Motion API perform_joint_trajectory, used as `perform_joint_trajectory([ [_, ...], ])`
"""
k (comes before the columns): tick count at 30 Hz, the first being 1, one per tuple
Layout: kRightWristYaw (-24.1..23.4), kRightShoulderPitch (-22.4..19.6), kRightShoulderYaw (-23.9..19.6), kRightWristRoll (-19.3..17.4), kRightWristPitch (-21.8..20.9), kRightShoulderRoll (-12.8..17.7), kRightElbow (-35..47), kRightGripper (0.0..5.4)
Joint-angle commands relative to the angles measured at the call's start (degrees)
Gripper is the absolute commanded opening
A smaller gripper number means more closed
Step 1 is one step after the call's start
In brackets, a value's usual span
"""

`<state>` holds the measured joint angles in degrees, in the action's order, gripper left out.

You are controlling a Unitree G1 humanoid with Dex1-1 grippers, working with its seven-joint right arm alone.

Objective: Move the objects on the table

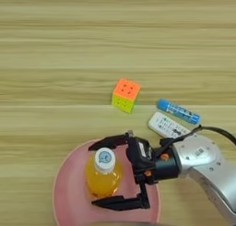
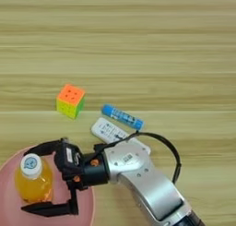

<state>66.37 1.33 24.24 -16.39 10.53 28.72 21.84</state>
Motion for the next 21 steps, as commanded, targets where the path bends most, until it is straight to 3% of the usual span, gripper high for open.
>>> perform_joint_trajectory([
  [1,-2.4,-2.4,-3.6,-1.8,-1.4,0.4,5.5,5.39],
  [7,-3.3,-3.5,-8.3,-7.6,1.3,1.0,12.6,5.39],
  [14,-4.7,-5.8,-16.6,-19.2,5.1,1.6,18.6,5.39],
  [17,-6.2,-7.1,-19.9,-23.3,6.0,1.1,19.1,5.39],
  [21,-10.7,-9.9,-23.4,-25.6,5.9,-1.1,17.5,5.39],
])
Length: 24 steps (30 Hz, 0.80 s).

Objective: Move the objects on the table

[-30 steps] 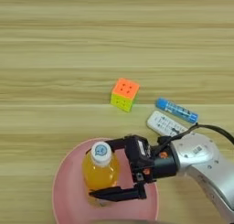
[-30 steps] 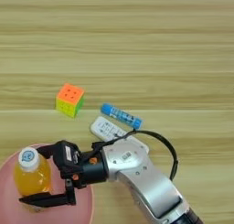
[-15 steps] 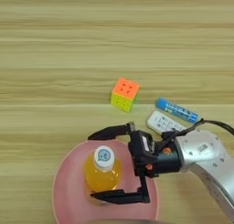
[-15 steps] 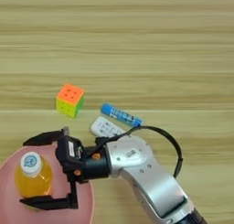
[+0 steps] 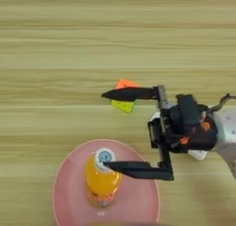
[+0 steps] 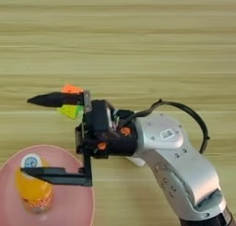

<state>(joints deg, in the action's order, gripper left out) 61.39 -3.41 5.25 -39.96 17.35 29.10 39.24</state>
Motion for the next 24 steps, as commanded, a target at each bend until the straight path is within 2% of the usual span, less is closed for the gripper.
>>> perform_joint_trajectory([
  [1,-7.1,-6.0,-5.2,-2.3,-0.8,-2.1,-0.5,5.39],
  [6,-14.6,-11.1,-7.6,-0.1,-1.0,-4.7,-4.8,5.39],
  [12,-20.6,-13.5,-6.6,7.9,-1.3,-5.4,-10.3,5.39],
  [17,-23.9,-14.0,-4.0,15.5,-0.8,-5.2,-15.4,5.39],
  [24,-26.4,-14.3,-2.1,21.7,0.0,-6.3,-21.9,5.39],
])
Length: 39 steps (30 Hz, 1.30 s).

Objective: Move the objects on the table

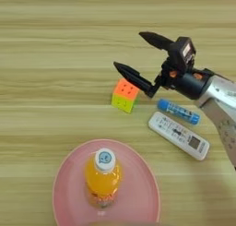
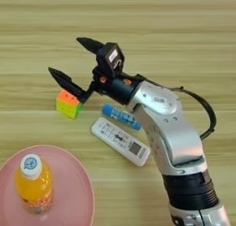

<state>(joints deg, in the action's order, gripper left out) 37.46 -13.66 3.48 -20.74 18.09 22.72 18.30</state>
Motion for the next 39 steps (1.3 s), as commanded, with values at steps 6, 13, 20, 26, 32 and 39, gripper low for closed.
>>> perform_joint_trajectory([
  [6,-4.2,-4.3,0.4,5.5,0.5,-1.2,-6.1,5.39],
  [13,-3.3,-3.7,2.7,8.7,1.4,-1.4,-10.6,5.39],
  [20,-2.2,-3.5,4.0,11.1,1.7,-1.4,-13.9,5.39],
  [26,-2.8,-4.0,4.9,14.2,1.2,-1.1,-16.6,5.39],
  [32,-2.5,-4.1,6.0,16.5,1.4,-1.6,-19.2,5.39],
  [39,-2.1,-4.1,6.2,17.2,0.0,-2.3,-21.2,5.39],
])
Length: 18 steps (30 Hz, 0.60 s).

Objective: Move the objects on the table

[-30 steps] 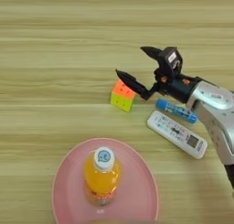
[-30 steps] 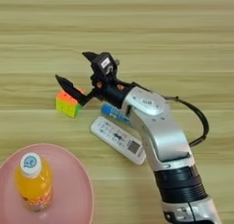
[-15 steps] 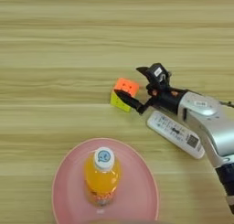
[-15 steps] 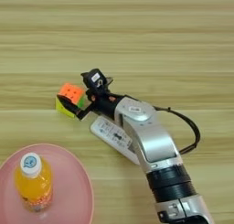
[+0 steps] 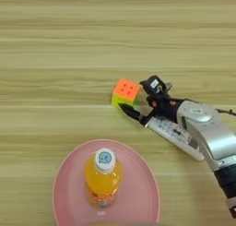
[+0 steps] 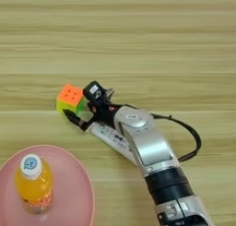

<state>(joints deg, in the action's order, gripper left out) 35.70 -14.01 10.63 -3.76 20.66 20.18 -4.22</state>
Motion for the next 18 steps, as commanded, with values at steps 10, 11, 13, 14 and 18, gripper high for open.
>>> perform_joint_trajectory([
  [10,-1.8,-3.6,-1.8,0.2,-6.1,-2.4,-1.3,5.39],
  [11,-1.8,-3.6,-1.9,0.1,-6.2,-2.6,-1.5,5.39],
  [13,-1.8,-3.6,-2.0,0.1,-6.5,-3.0,-1.6,5.16],
  [14,-1.9,-3.5,-2.0,0.2,-6.7,-3.1,-1.7,5.10],
  [18,-2.5,-3.5,-2.1,0.5,-7.4,-3.6,-2.0,4.70],
])
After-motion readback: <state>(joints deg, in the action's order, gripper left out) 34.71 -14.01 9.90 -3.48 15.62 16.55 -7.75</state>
